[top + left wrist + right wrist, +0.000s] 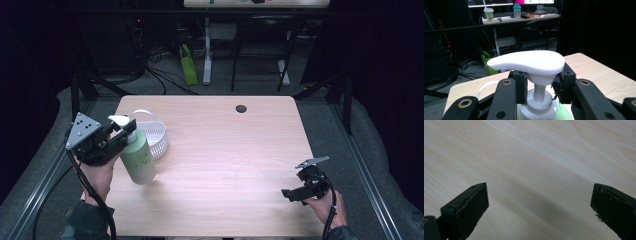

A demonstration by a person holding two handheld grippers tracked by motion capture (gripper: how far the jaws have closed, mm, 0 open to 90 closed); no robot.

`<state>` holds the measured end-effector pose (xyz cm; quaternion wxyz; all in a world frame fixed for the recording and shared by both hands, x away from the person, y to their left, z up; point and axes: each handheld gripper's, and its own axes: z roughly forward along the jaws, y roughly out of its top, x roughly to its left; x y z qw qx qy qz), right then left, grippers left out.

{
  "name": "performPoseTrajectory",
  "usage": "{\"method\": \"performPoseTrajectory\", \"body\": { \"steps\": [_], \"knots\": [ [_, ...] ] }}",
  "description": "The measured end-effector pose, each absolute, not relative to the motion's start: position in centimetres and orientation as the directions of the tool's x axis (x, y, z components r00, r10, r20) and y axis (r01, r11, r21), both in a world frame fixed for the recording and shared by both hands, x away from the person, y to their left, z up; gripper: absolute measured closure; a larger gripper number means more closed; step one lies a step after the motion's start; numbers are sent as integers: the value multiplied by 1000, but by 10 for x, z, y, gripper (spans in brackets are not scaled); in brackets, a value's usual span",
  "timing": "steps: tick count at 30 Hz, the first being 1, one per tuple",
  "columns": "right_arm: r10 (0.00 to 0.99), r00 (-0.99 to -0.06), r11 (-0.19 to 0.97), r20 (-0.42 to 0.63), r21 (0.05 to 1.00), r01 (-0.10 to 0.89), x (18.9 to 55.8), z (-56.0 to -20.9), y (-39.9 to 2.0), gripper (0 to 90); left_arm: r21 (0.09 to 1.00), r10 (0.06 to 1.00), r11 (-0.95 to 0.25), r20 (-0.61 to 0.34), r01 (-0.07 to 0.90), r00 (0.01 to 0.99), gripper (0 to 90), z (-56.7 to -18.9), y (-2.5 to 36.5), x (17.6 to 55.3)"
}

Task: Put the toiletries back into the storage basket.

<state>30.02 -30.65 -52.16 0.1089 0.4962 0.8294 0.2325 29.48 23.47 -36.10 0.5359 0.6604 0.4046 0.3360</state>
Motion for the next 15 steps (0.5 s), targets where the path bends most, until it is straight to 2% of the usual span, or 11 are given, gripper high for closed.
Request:
{"method": "performPoseTrajectory", "body": {
  "steps": [15],
  "knots": [
    [872, -487, 404, 47, 491, 772, 301, -522, -306, 12, 983, 895, -108, 30, 150, 446, 670, -341, 236, 298]
  ]
}}
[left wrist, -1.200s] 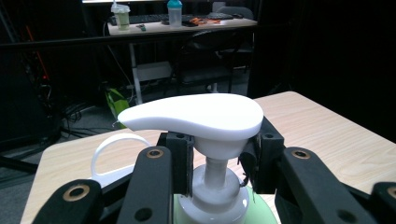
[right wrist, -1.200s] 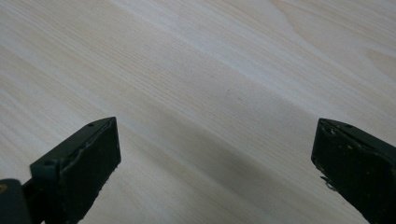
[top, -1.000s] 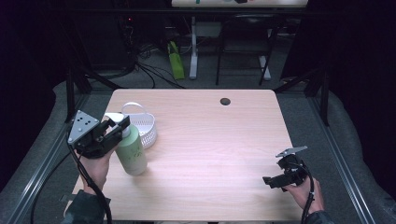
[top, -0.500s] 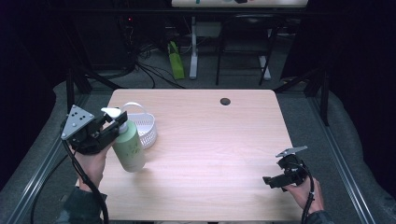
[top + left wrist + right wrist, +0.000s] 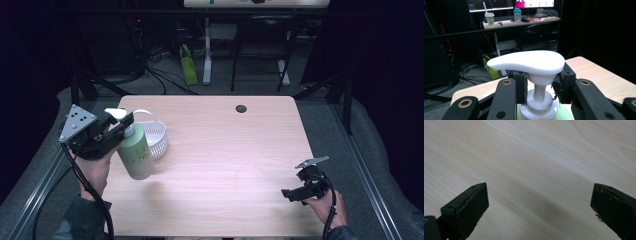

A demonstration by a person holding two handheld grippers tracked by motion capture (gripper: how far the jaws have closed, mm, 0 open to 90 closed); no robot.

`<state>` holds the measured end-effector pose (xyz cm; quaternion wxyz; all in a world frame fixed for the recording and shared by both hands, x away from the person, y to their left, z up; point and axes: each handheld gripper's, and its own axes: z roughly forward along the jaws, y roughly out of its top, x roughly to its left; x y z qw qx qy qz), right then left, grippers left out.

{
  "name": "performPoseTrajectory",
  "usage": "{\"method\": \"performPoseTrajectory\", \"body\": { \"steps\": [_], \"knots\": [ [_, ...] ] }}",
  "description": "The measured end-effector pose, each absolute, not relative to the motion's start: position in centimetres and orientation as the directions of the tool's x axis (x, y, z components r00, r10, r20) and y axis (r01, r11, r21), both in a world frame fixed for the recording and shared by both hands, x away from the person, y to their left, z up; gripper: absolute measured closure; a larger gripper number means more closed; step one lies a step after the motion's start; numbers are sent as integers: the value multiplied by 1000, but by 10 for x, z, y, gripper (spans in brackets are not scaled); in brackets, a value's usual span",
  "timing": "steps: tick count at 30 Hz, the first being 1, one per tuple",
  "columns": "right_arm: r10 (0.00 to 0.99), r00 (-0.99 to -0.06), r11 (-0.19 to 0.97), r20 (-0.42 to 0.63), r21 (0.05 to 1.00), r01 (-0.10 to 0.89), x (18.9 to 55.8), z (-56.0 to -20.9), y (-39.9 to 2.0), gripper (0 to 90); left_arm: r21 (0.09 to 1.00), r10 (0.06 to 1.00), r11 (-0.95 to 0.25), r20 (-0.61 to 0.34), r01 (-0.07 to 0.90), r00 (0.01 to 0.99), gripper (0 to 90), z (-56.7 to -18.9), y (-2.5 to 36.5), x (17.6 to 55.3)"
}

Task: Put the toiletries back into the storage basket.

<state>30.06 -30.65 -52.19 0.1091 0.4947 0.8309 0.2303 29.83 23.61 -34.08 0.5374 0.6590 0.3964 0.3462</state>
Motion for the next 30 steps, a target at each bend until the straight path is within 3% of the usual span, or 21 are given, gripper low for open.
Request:
{"method": "performPoseTrajectory", "body": {
  "steps": [30],
  "knots": [
    [874, -483, 402, 47, 489, 774, 301, -522, -307, 13, 989, 899, -118, 68, 90, 432, 670, -294, 238, 319]
  ]
}}
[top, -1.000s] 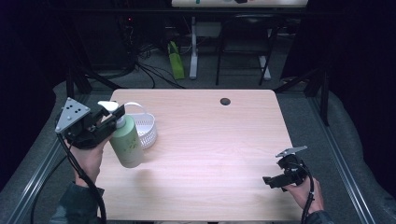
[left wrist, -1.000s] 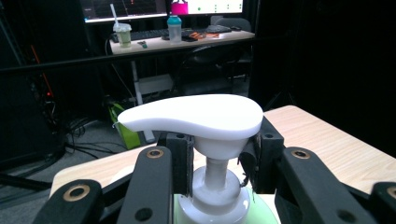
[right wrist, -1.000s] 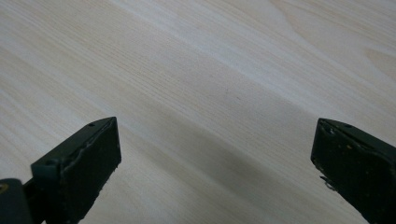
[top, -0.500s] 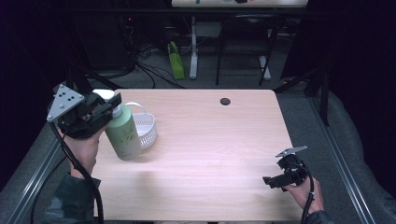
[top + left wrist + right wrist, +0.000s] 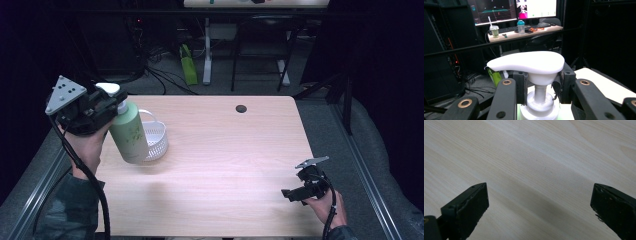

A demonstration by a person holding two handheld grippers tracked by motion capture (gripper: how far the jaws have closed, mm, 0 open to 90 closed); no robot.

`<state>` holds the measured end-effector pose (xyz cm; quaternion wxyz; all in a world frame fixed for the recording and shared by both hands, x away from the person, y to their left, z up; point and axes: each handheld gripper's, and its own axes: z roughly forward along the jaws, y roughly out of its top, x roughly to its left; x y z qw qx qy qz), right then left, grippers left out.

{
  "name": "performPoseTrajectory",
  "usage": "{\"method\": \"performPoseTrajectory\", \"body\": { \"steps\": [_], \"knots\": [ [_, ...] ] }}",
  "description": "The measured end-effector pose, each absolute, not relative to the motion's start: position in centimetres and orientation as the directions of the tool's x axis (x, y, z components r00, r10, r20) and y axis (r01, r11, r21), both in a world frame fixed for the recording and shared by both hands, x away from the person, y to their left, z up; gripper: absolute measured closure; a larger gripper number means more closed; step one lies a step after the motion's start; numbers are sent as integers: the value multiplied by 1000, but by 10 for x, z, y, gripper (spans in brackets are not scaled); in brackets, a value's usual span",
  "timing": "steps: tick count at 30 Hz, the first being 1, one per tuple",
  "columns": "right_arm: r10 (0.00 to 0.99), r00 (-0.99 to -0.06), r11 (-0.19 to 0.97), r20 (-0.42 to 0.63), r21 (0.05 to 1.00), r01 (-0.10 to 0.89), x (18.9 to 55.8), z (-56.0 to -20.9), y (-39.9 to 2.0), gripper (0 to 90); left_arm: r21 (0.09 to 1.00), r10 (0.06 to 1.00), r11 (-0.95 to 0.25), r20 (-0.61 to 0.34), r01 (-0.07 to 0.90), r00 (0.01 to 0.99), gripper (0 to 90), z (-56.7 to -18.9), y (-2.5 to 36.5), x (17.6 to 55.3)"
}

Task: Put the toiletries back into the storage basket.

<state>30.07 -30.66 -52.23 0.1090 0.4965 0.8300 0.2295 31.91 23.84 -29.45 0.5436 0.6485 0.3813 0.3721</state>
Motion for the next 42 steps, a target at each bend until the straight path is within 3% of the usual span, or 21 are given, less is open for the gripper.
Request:
{"method": "performPoseTrajectory", "body": {
  "steps": [42],
  "knots": [
    [872, -487, 406, 47, 486, 774, 301, -523, -307, 15, 990, 921, -106, 61, 96, 385, 670, -285, 246, 367]
  ]
}}
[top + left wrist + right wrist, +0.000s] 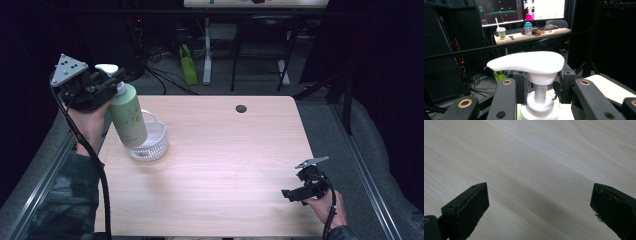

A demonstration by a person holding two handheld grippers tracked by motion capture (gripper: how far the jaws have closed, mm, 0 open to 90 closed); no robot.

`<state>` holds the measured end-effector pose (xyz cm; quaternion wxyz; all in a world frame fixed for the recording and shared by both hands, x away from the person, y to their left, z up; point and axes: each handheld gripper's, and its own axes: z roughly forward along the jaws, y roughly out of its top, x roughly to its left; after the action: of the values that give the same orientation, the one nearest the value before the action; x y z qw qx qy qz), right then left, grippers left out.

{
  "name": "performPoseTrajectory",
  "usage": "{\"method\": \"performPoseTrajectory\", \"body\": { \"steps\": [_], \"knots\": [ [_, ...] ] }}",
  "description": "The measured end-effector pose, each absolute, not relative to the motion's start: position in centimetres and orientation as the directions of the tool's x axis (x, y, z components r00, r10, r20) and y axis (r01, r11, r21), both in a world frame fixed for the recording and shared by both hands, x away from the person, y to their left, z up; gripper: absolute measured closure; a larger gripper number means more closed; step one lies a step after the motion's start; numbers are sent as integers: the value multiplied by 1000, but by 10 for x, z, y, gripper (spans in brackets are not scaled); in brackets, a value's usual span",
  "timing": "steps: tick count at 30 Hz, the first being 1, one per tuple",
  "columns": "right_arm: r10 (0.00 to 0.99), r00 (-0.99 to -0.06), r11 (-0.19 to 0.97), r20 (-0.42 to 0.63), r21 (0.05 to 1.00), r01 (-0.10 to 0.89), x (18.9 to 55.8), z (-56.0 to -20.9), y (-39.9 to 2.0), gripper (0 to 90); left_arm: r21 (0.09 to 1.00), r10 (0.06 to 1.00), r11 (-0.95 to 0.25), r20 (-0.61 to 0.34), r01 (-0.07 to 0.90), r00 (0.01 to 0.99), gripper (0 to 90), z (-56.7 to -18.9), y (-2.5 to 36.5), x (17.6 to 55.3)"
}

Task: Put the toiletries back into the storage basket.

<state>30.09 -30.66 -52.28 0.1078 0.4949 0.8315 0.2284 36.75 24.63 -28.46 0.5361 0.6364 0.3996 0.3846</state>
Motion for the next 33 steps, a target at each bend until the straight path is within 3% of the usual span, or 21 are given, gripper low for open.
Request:
{"method": "performPoseTrajectory", "body": {
  "steps": [33],
  "knots": [
    [870, -490, 408, 47, 487, 772, 301, -523, -306, 17, 985, 945, -71, 15, 160, 326, 670, -316, 259, 402]
  ]
}}
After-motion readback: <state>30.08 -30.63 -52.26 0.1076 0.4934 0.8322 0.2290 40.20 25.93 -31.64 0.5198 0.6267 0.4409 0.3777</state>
